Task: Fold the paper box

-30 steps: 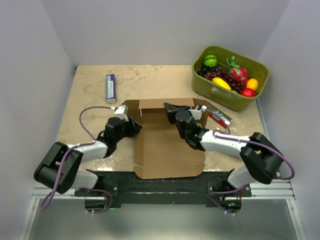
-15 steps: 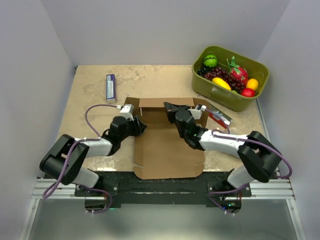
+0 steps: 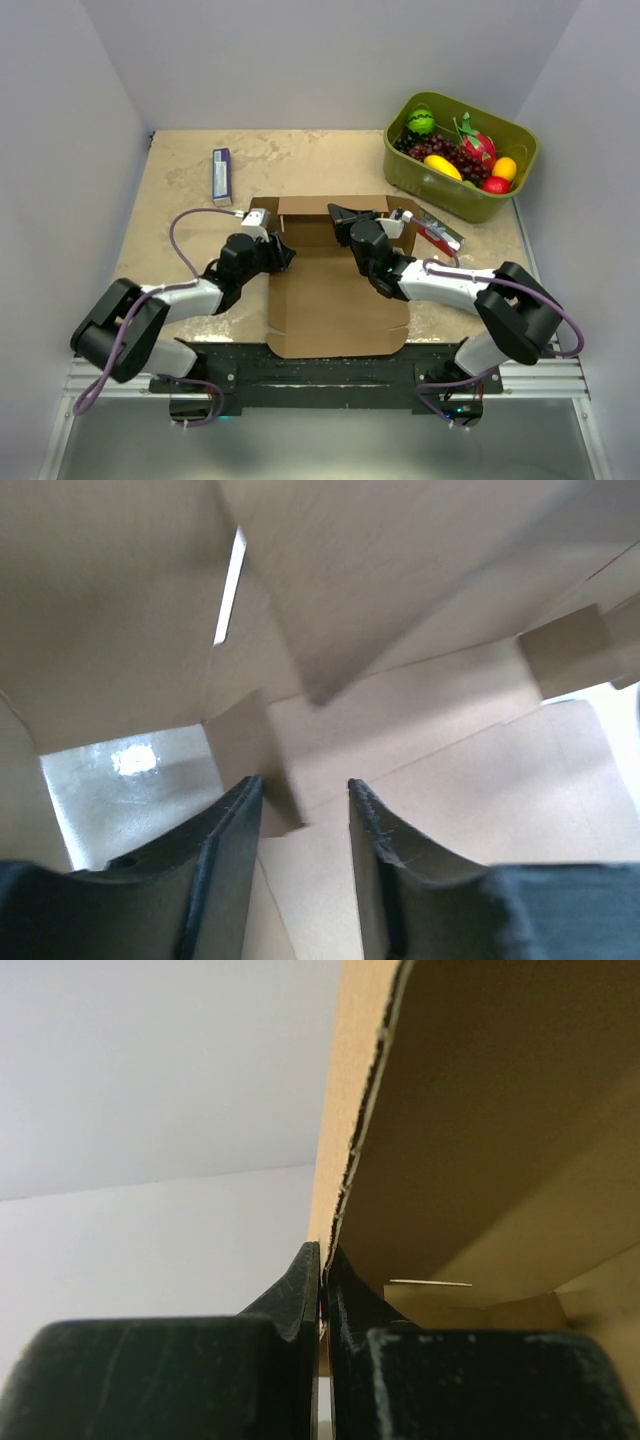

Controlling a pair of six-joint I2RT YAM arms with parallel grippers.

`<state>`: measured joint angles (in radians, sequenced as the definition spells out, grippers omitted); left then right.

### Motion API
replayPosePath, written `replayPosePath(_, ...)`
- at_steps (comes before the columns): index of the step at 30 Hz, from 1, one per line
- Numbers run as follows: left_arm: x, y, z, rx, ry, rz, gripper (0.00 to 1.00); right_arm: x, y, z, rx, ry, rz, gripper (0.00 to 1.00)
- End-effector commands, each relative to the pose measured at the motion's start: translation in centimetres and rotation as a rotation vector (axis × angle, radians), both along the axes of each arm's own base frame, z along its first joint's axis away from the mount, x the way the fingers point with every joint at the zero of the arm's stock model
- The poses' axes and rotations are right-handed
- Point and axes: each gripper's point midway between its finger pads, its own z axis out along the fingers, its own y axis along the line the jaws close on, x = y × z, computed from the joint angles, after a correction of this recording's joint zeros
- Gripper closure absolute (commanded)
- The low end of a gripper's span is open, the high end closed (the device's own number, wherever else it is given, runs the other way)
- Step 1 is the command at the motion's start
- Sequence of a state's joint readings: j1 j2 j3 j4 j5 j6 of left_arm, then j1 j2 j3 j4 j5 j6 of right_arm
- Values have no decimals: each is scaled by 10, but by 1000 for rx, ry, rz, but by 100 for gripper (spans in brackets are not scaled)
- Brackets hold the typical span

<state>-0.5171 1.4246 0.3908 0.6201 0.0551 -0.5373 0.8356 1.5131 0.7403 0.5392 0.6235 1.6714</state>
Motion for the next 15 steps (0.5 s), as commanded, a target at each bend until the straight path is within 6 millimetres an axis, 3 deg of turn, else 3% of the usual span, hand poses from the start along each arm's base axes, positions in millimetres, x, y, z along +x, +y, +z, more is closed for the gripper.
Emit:
replayPosePath(1,8,6,54,11,-139,19,52,-10,-12,-39,-163,84,-8,100)
replayPosePath(11,-22,13,94,4,-185,-46,45,-12,-17,-39,-163,86,-20,100)
replayPosePath(14,-23,7,133,-54,-231,-63,43,-12,-16,-40,-161,88,-19,100)
replayPosePath(15,-23,5,139,-61,-220,-64,43,-11,-16,-41,-162,88,-19,100)
